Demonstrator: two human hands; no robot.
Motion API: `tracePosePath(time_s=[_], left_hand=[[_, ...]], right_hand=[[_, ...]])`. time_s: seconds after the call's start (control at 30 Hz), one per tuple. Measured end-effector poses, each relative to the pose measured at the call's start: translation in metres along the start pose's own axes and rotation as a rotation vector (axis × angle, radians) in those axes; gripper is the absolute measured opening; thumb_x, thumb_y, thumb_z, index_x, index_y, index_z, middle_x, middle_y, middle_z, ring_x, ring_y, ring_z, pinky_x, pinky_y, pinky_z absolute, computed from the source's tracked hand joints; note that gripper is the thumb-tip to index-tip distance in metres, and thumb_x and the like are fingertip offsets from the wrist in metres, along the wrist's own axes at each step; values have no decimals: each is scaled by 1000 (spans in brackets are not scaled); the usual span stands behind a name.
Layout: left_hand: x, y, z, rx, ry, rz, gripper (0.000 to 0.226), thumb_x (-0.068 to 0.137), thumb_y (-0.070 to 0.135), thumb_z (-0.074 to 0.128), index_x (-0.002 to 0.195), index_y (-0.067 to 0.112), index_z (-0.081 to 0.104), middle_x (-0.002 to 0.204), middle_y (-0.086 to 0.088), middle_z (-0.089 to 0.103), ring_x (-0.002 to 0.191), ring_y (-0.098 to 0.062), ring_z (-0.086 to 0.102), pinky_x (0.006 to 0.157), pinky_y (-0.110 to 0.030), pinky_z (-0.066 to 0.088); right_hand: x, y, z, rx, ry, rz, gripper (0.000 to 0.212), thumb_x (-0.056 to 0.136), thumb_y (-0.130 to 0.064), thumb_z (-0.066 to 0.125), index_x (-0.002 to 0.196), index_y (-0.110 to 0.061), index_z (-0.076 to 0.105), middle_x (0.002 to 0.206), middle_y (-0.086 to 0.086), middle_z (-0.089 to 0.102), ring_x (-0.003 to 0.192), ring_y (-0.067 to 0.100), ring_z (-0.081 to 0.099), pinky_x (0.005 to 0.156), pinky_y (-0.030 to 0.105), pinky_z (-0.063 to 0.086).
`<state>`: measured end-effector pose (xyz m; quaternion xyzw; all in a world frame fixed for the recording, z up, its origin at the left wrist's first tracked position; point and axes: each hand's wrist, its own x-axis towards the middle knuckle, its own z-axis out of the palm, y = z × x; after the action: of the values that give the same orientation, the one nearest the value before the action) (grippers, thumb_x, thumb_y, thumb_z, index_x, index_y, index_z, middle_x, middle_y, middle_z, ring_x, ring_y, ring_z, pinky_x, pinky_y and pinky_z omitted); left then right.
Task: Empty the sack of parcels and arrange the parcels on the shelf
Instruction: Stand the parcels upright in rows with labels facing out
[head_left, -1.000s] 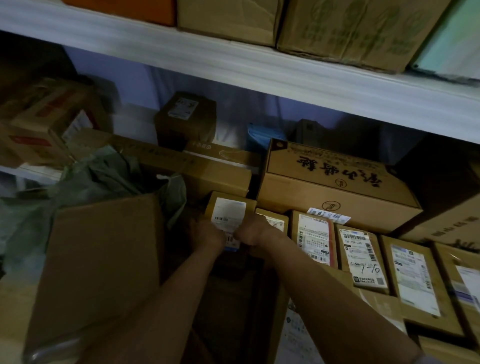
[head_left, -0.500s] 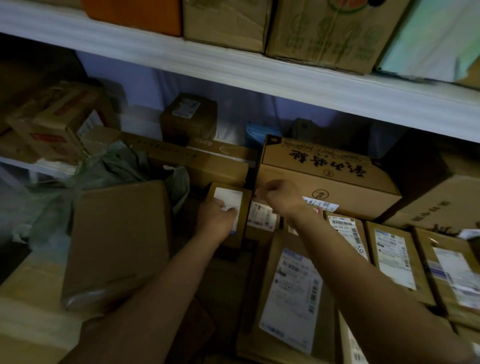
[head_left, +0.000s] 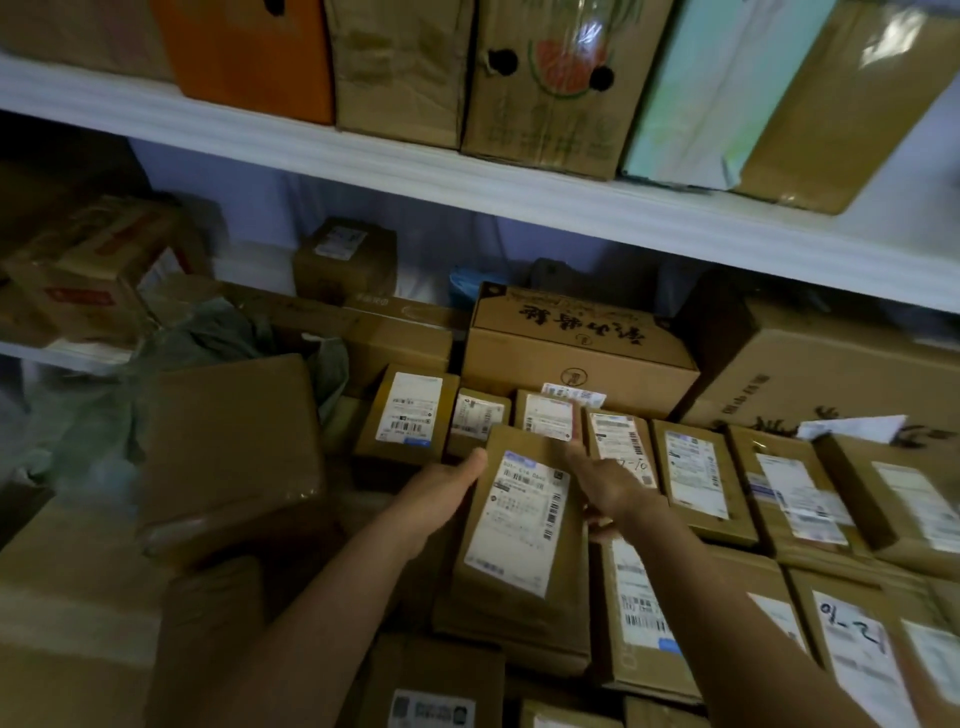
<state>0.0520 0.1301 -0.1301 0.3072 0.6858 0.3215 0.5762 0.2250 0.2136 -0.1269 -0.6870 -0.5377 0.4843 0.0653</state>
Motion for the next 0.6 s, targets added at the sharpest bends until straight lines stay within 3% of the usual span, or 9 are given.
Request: tracePosePath(time_s=[0.07,0.2,0.3,0.43,0.5,0.6], left_hand=[[-9,-1,5,15,-31,-11,32,95,53,36,92,32,60,124,2,61,125,-23,49,106,-41,33],[-20,-13,8,2,-89,-9,42,95,48,43,129,26,54,126,1,62,119,-21,55,102,-40,39],[-24,-21,-3,-91,-52,37,41,95,37,50,135,33,46,124,-1,63,110,-21,62,97,-43,48],[-27,-20,-24,-216,37,140,42,97,19,48,137,30,44,129,-3,61,111,-23,61,96,-47,50],[-31,-20,-32,-264,65,192,47,97,13,47,140,29,39,132,-2,58,113,-23,60,97,-48,49],[-34,-23,-42,-278,120,240,51,97,6,44,142,28,36,133,-1,55,111,-21,58,91,-45,51]], right_hand=[[-8,6,5,-2,-13,22,63,94,-61,30,127,-10,49,126,16,55,98,28,54,76,39,50],[-18,14,17,71,6,39,59,94,-57,39,126,-9,51,120,15,60,106,33,58,88,44,51],[-28,11,24,177,3,-23,56,91,-58,46,122,-12,55,117,12,62,104,30,59,90,44,51],[-41,-2,32,380,-76,-173,58,82,-59,59,135,-40,41,122,2,61,113,25,55,97,50,44],[-45,-6,40,497,-154,-246,65,80,-49,68,136,-49,36,122,1,62,112,25,58,95,55,46],[-47,-7,56,560,-166,-336,77,78,-28,75,138,-47,31,120,2,65,106,23,62,91,48,49]])
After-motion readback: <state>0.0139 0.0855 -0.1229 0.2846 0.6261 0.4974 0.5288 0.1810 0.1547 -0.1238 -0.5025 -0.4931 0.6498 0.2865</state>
